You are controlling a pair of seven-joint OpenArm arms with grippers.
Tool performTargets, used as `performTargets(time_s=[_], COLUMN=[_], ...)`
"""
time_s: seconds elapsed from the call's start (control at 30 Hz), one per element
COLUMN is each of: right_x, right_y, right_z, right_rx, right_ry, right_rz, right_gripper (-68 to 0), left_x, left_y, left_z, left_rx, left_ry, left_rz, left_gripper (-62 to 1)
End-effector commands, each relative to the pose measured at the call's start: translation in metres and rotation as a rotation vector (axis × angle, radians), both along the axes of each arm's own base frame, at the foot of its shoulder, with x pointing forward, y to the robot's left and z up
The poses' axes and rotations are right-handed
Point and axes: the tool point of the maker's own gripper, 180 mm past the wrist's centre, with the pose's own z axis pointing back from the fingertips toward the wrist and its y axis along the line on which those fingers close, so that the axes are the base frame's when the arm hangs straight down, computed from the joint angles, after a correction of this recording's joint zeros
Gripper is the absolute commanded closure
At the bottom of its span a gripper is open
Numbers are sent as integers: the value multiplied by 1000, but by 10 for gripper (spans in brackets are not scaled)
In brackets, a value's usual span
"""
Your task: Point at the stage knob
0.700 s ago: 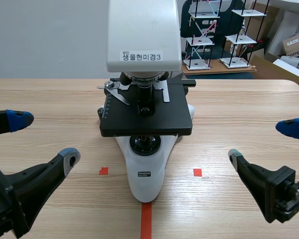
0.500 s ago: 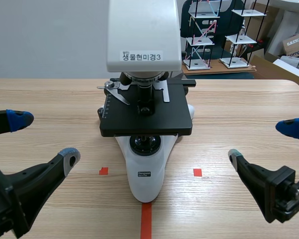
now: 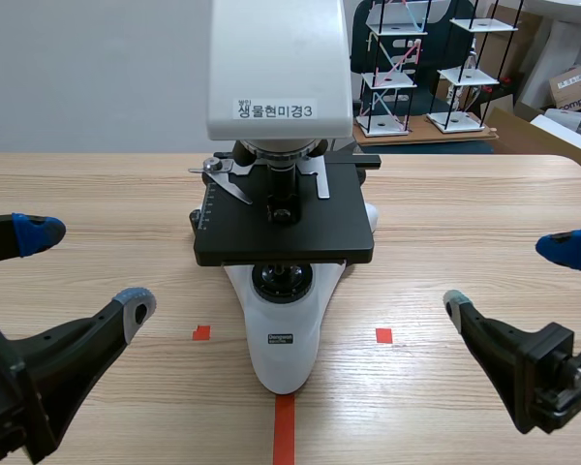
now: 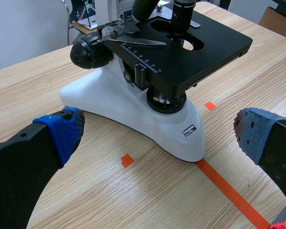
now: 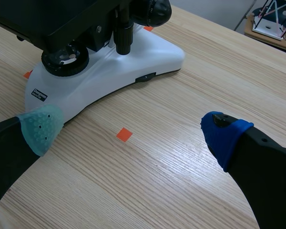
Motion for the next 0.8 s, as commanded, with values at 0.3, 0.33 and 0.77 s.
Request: performTargets(time_s=[0.3,0.33,0.77], right_x=[3,3,6], right_y=[-1,-1,-2], right_z=[7,7,6], right_rx=[5,5,-34], right_ry=[-29,-29,-42], right_rz=[1,1,11], right_gripper=[-642,-642,-138], left_x=[0,0,0], left_y=[-3,-3,-3], left_z=[9,9,9], left_rx=[-18,-18,-18], left_ry=[-20,-20,-20], left_rz=[-9,-9,-9], left_gripper=[-623,-623,-623])
